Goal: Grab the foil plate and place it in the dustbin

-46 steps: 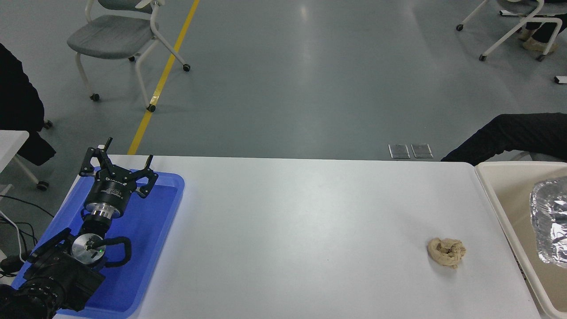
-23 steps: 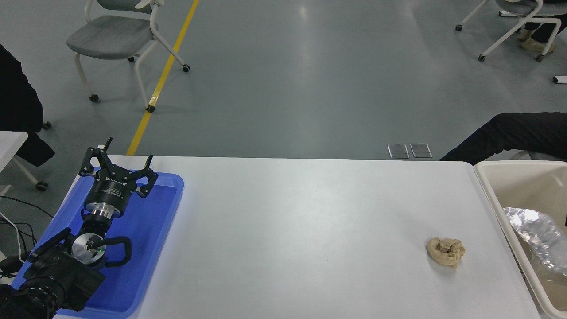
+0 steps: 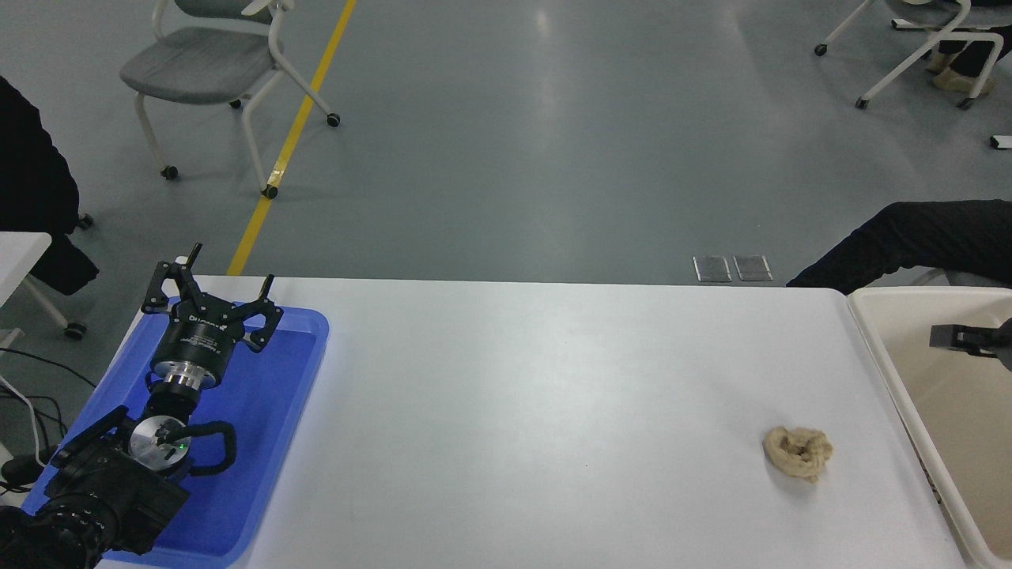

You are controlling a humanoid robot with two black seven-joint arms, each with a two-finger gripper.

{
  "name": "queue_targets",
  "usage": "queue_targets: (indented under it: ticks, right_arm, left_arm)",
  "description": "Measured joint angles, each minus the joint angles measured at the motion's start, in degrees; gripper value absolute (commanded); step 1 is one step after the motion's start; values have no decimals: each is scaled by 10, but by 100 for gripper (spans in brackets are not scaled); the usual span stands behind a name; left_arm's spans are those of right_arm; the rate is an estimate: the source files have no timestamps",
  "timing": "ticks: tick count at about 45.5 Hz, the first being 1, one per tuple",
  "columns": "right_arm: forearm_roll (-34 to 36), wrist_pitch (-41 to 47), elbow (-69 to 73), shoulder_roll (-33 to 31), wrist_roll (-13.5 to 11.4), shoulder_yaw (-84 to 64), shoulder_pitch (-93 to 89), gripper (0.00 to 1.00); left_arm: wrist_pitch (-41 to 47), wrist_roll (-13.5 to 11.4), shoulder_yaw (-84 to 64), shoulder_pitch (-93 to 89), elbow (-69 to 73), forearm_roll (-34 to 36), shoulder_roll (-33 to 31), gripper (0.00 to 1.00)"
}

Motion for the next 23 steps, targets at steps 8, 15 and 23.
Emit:
queue_targets:
  ticks: [8, 15, 23]
  right_arm:
    - [-13, 27, 169, 0, -1, -83, 152, 100]
    - [0, 62, 280, 26, -2, -140, 270, 100]
    - [85, 117, 361, 87, -2, -182, 380, 100]
  left_arm:
    - [0, 0, 0, 0, 0, 0, 0, 100]
    - [0, 0, 0, 0, 0, 0, 0, 100]
    - [0, 0, 0, 0, 1, 0, 1, 100]
